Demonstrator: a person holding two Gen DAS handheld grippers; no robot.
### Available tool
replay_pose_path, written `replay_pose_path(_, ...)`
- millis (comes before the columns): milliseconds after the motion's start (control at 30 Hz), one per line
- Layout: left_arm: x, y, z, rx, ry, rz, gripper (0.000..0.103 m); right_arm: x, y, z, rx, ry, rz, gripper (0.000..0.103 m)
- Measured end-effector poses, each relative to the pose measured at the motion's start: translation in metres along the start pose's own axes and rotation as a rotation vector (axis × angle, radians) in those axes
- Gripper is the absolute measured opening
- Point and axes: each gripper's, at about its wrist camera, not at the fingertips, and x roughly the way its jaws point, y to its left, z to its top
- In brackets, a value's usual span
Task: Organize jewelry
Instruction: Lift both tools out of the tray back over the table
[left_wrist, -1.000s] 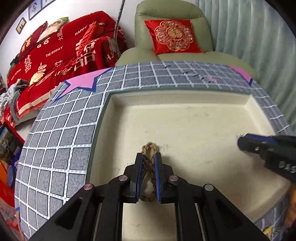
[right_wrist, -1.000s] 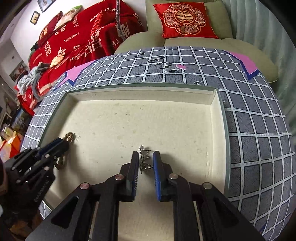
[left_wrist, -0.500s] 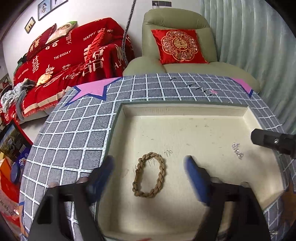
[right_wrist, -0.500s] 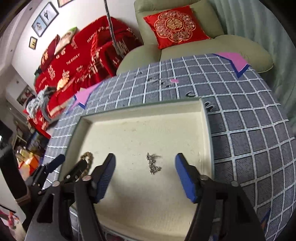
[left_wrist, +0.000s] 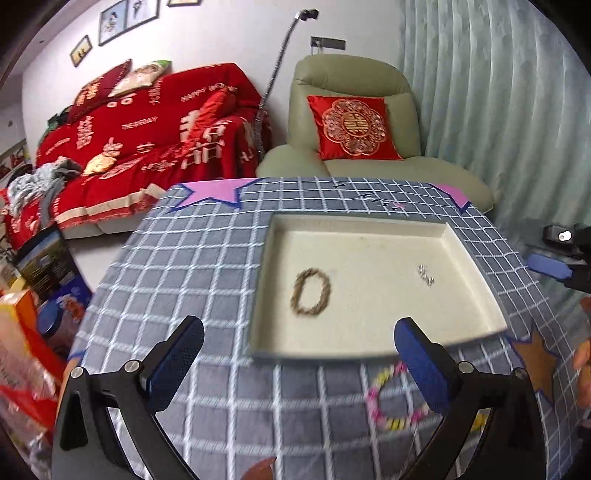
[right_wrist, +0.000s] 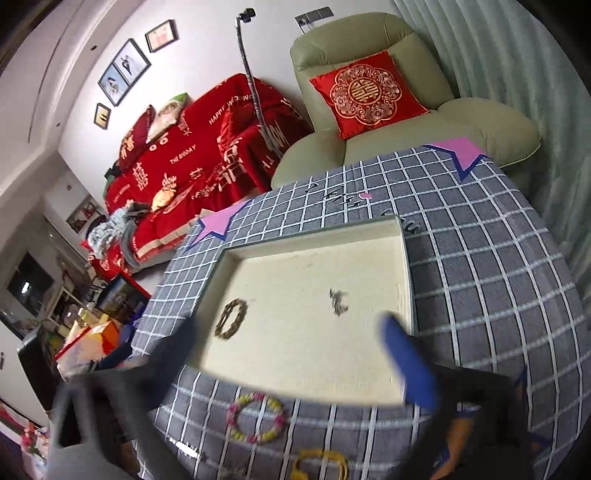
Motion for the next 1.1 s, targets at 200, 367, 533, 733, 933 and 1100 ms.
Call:
replay_pose_path(200, -0.035, 0.013, -0.04, -0.009, 0.014, 0.013, 0.103, -0.038, -0.012, -0.035, 0.055, -0.024, 0.001, 0.103)
replay_pose_path(367, -0.049, 0.017, -0.07, -0.005, 0.021, 0.061, 0.103, -0.052, -0.024, -0.068, 0.049, 0.032, -0.061, 0.103)
replay_pose_path(533, -0.05, 0.021, -0.096, -0.022, 0.065, 0.061, 0.103, -0.055, -0.032, -0.103, 0.029, 0.089, -0.129, 0.103)
replay_pose_path(733, -0.048, 0.027, -0.114, -0.02, 0.11, 0.063, 0.103, -0.059, -0.038, -0.135, 0.017, 0.128, -0.187, 0.103)
replay_pose_path(933, -0.046, 0.026, -0.124, 0.006, 0.126, 0.087, 0.103, -0.059, -0.042, -0.154, 0.015, 0.156, -0.235, 0.103)
replay_pose_path(1100, -0.045, 0.019, -0.122, 0.095, 0.107, 0.089, 0.103, -0.062, -0.044, -0.159, 0.014, 0.16, -0.266, 0.103)
